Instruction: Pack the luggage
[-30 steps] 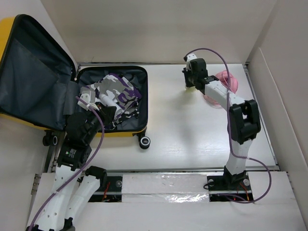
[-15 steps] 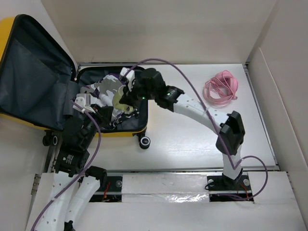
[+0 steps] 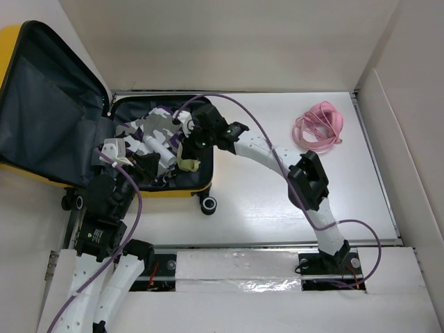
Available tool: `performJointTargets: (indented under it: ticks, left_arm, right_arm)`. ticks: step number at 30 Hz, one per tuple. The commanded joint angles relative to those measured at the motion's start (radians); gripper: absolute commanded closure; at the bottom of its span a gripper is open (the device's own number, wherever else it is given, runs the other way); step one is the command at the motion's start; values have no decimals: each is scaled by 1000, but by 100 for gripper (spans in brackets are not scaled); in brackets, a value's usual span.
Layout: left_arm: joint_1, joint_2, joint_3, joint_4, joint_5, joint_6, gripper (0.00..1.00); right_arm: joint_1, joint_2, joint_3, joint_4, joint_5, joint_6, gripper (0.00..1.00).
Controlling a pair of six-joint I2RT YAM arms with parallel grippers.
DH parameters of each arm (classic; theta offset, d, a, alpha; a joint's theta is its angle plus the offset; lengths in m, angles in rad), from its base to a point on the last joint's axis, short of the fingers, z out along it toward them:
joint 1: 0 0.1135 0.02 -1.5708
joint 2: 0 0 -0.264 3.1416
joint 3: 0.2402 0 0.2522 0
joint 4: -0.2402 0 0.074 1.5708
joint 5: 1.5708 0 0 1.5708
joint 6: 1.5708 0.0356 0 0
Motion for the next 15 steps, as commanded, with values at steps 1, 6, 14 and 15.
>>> performJointTargets:
  ticks: [1, 6, 14, 15]
  left_arm:
    - [-4, 0, 29, 37, 1, -4, 92]
    - [-4, 6, 24, 43, 12, -1, 91]
    - [-4, 23, 26, 43, 17, 1, 91]
    - [-4, 27, 27, 43, 20, 1, 91]
  right_arm:
    - [-27, 82, 147, -7, -50, -16, 97]
    - [-62, 174, 331, -18, -1, 18, 60]
    - [-120, -11, 244, 254, 215, 59, 16]
    - [-151, -78, 211, 281, 220, 65, 15]
